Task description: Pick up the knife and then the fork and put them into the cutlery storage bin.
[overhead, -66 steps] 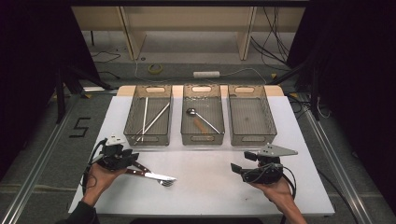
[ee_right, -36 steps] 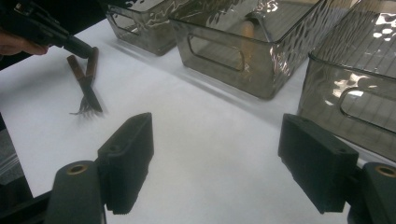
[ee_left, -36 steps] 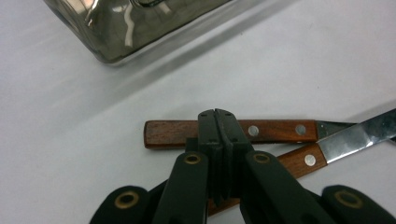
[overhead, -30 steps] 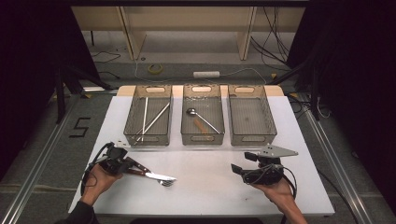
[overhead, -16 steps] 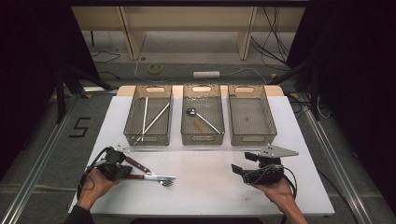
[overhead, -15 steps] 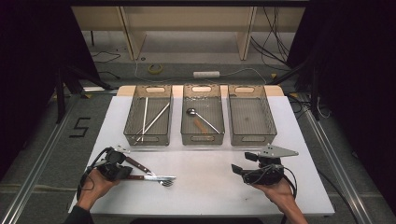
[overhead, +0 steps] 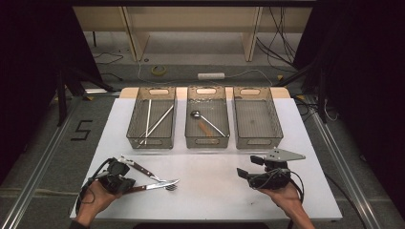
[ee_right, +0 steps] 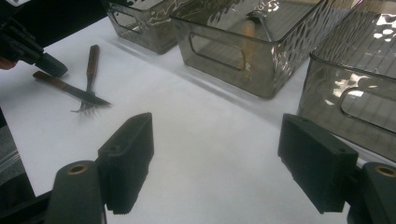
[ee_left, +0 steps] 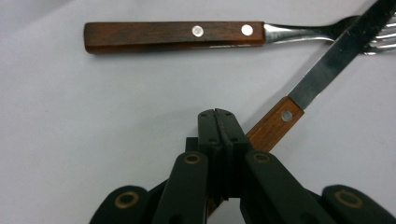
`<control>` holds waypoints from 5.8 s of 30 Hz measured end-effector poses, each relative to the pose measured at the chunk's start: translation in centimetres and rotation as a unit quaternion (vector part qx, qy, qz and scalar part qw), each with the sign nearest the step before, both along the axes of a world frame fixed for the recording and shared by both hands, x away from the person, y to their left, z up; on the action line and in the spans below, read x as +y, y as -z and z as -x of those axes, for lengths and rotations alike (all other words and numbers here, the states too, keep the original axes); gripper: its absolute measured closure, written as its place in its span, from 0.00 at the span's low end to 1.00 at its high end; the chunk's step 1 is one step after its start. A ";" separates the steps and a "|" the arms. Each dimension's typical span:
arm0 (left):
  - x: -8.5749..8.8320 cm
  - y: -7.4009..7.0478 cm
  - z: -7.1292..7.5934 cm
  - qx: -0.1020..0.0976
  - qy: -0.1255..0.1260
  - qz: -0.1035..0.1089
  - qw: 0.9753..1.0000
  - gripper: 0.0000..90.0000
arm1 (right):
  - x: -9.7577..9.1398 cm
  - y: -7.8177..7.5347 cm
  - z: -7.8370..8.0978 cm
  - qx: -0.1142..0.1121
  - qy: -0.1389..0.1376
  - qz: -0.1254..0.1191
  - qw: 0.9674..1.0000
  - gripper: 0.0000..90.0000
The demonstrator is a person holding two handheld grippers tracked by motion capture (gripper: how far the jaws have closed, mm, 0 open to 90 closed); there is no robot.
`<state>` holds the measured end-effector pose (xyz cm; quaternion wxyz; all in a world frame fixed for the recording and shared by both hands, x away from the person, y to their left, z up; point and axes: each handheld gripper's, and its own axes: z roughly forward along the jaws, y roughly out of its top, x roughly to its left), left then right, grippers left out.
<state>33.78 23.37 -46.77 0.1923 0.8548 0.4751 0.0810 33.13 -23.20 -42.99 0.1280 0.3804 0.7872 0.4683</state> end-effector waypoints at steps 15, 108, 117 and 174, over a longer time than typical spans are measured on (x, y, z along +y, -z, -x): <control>0.0 -1.1 0.7 -0.007 0.045 0.011 0.999 0.82 | 0.0 0.0 0.0 0.002 -0.001 0.000 1.000 0.31; -7.3 -2.6 0.8 0.071 0.208 0.035 0.975 0.84 | 4.5 -1.0 2.6 -0.039 -0.101 -0.006 0.994 0.28; -10.1 -2.6 0.3 0.083 0.244 0.027 0.966 0.84 | 7.5 -0.4 3.5 -0.054 -0.150 0.042 0.986 0.28; -16.8 -4.8 0.6 0.111 0.318 0.023 0.941 0.83 | 13.9 3.2 5.9 -0.203 -0.258 0.285 0.900 0.63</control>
